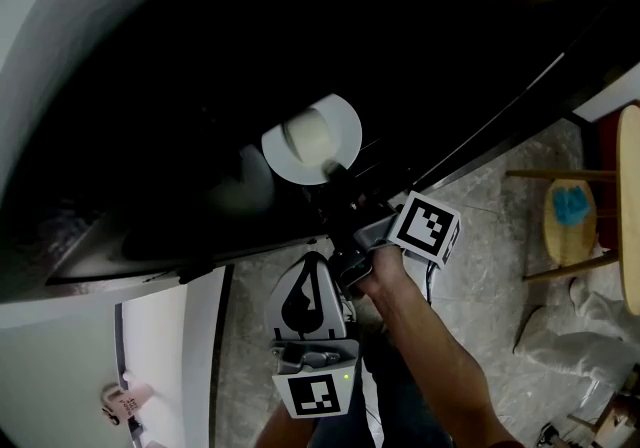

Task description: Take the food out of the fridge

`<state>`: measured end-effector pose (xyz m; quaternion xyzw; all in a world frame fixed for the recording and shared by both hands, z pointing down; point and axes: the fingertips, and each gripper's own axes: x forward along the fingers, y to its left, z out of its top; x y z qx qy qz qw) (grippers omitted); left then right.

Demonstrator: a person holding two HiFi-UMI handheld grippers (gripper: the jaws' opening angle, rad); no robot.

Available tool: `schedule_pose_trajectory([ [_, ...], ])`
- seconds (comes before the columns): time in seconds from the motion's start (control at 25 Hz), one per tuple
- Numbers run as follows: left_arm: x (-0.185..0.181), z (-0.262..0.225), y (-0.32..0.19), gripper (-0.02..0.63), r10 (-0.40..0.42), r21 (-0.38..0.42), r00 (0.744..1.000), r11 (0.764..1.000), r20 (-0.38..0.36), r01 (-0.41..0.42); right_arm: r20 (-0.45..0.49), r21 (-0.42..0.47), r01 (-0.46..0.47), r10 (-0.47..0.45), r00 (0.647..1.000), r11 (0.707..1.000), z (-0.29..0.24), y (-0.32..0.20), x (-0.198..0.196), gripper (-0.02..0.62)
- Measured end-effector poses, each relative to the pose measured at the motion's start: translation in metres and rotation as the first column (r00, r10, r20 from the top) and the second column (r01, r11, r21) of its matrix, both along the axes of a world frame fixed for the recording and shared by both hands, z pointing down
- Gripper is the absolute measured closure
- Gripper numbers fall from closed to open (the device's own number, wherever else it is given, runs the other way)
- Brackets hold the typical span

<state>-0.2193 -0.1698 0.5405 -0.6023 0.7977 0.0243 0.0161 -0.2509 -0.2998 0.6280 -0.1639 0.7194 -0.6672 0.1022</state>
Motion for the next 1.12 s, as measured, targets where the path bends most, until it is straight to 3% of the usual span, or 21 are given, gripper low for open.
schedule_pose_trajectory([
  [1.12, 0.003, -0.002, -0.004, 0.592, 0.016, -0.001, 1.0, 1.0, 0.008, -0.016, 0.039, 0.009, 0.009, -0.009, 0.999, 1.0, -0.008, 0.006, 0.012, 0.56],
])
